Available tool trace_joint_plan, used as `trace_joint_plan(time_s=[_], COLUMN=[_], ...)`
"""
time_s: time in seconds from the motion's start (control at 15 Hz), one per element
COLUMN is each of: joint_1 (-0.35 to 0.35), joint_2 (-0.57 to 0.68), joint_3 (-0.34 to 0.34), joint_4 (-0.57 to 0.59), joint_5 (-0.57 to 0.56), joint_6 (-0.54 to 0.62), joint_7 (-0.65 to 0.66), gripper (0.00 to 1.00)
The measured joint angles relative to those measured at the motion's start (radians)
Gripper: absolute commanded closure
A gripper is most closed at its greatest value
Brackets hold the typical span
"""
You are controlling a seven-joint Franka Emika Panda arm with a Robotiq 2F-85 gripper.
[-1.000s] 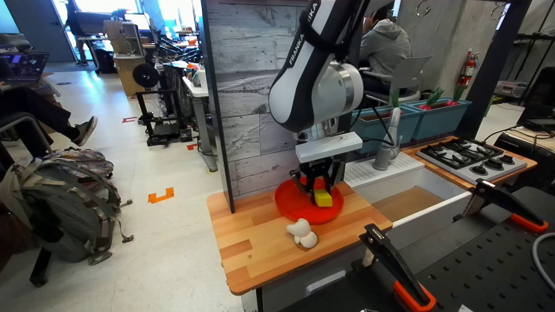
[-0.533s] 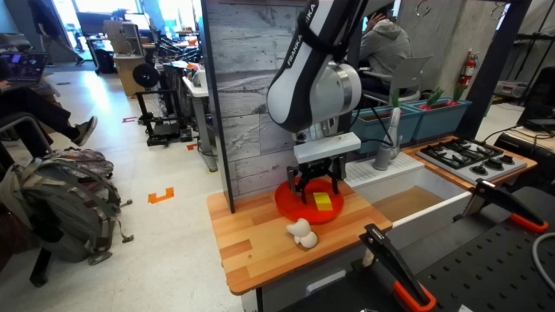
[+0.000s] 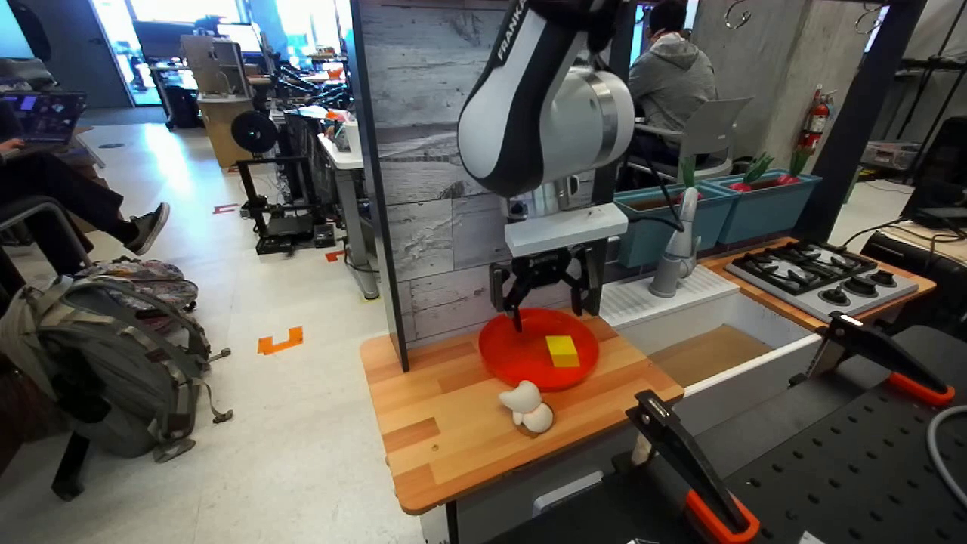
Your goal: Pick up the yellow object from the counter and put it on the plate
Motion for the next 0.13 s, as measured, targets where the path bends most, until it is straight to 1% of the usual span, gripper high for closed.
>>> trace_joint_plan(time_s=[0.13], joint_1=[0.018], joint_2=[-0.065], joint_3=[-0.006], joint_4=[-0.057], joint_5=[-0.029], joint_6=[-0.002], joint_7=[0.0], gripper=[0.0])
